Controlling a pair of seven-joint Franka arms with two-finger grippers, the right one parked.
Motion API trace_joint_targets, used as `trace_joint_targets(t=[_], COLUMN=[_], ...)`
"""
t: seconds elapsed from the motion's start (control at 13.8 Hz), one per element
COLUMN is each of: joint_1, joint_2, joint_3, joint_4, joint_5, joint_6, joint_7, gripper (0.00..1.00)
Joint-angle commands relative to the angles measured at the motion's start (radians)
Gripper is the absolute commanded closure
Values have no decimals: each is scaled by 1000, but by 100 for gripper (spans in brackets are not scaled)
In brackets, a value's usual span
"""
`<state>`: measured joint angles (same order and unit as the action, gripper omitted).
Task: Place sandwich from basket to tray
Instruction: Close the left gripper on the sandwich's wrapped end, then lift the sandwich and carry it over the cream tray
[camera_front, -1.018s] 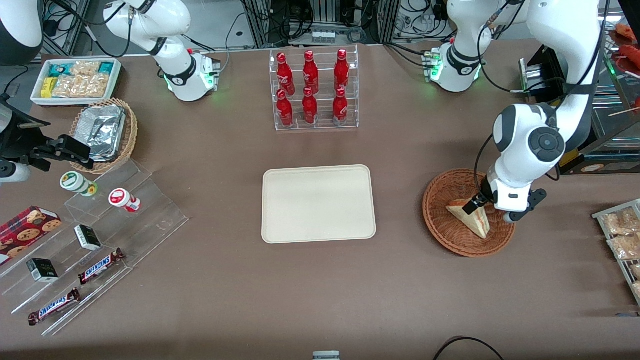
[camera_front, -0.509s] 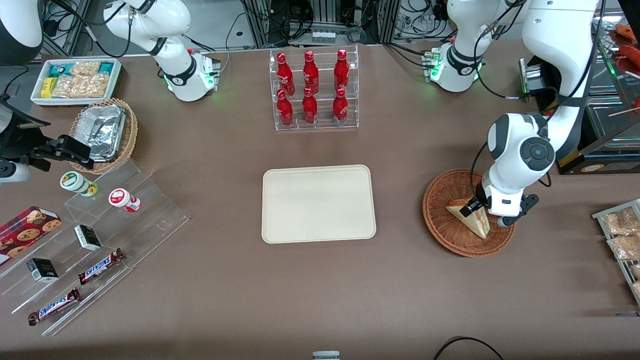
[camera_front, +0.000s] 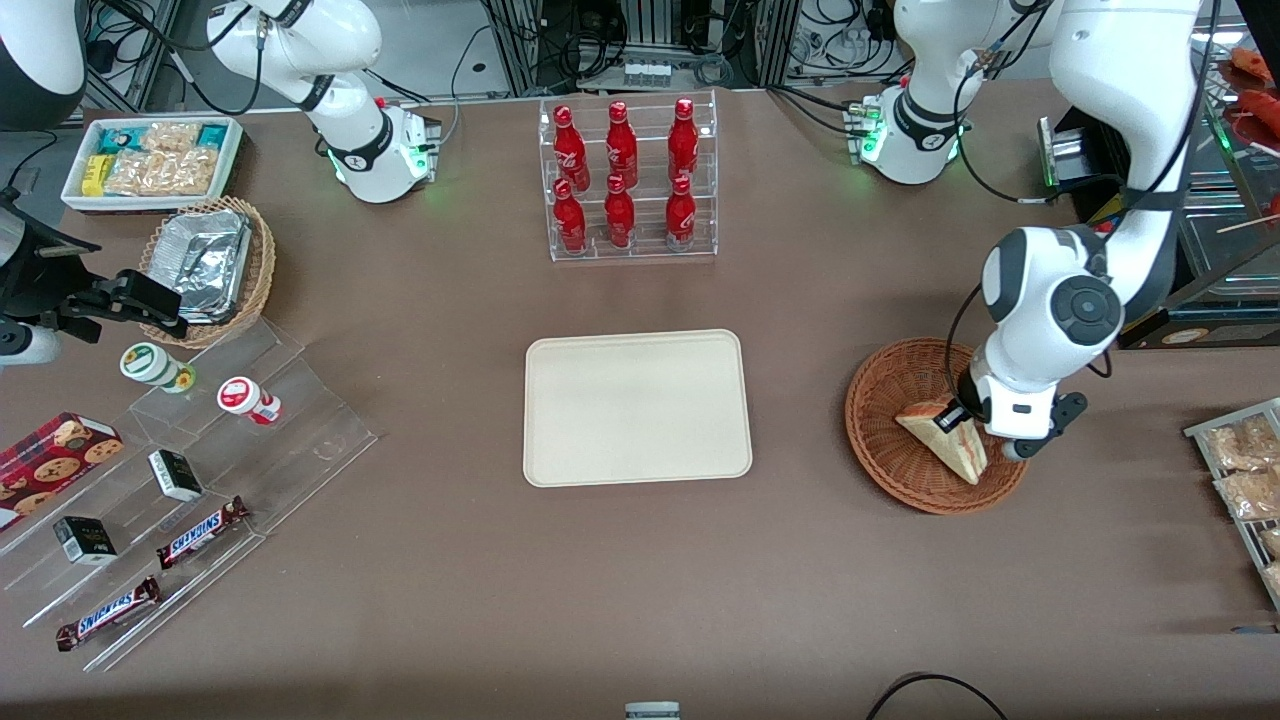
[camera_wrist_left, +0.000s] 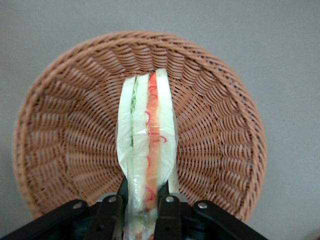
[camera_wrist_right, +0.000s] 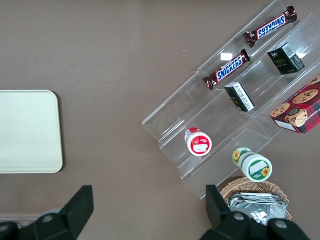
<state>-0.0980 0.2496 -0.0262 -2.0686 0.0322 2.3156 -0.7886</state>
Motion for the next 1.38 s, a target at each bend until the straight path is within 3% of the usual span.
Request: trace_joint_targets(t=[0.0, 0.36, 0.65, 0.95, 1.31], joint_1=[-20, -182, -359, -512, -604], joint_2=[-49, 5, 97, 290, 442], joint_3=[-12, -34, -34, -32, -37], joint_4=[147, 378, 442, 622, 745], joint_5=[3, 3, 32, 49, 41], joint_6=[-225, -422, -424, -424, -356], joint_7=[-12, -15, -23, -59, -81], gripper=[100, 100, 100, 100, 100])
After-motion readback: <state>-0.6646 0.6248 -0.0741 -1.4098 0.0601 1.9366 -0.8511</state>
